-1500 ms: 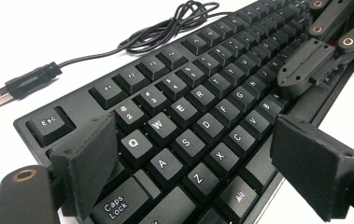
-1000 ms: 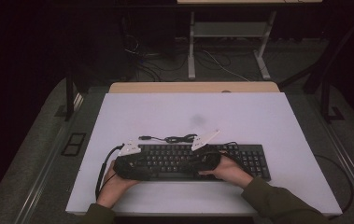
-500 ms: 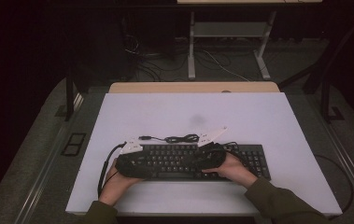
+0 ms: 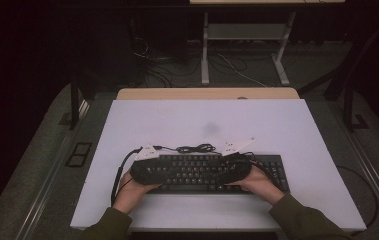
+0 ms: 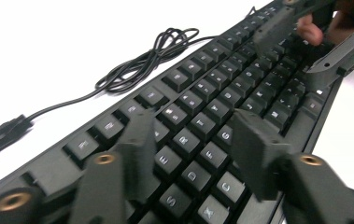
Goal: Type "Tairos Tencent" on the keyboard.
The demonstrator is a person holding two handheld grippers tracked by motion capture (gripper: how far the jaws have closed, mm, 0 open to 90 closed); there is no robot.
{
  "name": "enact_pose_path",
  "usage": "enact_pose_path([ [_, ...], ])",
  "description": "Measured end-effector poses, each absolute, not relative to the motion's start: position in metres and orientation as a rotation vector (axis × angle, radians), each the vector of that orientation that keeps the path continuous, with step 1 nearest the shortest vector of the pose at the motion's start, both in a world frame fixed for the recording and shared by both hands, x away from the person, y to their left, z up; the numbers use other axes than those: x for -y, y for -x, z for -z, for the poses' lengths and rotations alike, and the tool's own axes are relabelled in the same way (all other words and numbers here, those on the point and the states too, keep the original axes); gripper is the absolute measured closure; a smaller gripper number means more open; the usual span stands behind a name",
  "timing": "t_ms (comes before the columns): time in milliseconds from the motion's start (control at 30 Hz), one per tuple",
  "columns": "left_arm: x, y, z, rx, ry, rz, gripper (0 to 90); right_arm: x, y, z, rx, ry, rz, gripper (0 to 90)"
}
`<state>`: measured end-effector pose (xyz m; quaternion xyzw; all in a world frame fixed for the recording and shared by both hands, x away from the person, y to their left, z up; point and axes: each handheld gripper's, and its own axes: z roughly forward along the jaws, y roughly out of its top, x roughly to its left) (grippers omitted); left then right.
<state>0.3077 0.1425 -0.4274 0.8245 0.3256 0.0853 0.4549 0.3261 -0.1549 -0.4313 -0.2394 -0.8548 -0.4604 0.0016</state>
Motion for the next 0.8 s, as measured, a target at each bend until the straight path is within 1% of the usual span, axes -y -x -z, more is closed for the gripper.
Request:
enact_pose_path([
  [133, -0.136, -0.312, 0.428, -0.785, -2.043, -0.192, 67.1, 0.162, -0.325, 0.431, 2.684, 0.806, 1.454, 31.8],
  [267, -0.133, -0.317, 0.428, -0.778, -2.053, -0.179, 81.2, 0.169, -0.323, 0.432, 2.685, 0.847, 1.468, 28.3],
  [367, -0.13, -0.321, 0.429, -0.769, -2.062, -0.161, 87.5, 0.173, -0.322, 0.432, 2.69, 0.868, 1.477, 26.9],
  [433, -0.128, -0.322, 0.431, -0.763, -2.074, -0.153, 89.2, 0.175, -0.321, 0.432, 2.689, 0.891, 1.48, 26.2],
  [800, -0.115, -0.326, 0.436, -0.753, -2.133, -0.161, 89.5, 0.181, -0.319, 0.434, 2.713, 0.924, 1.484, 22.6],
])
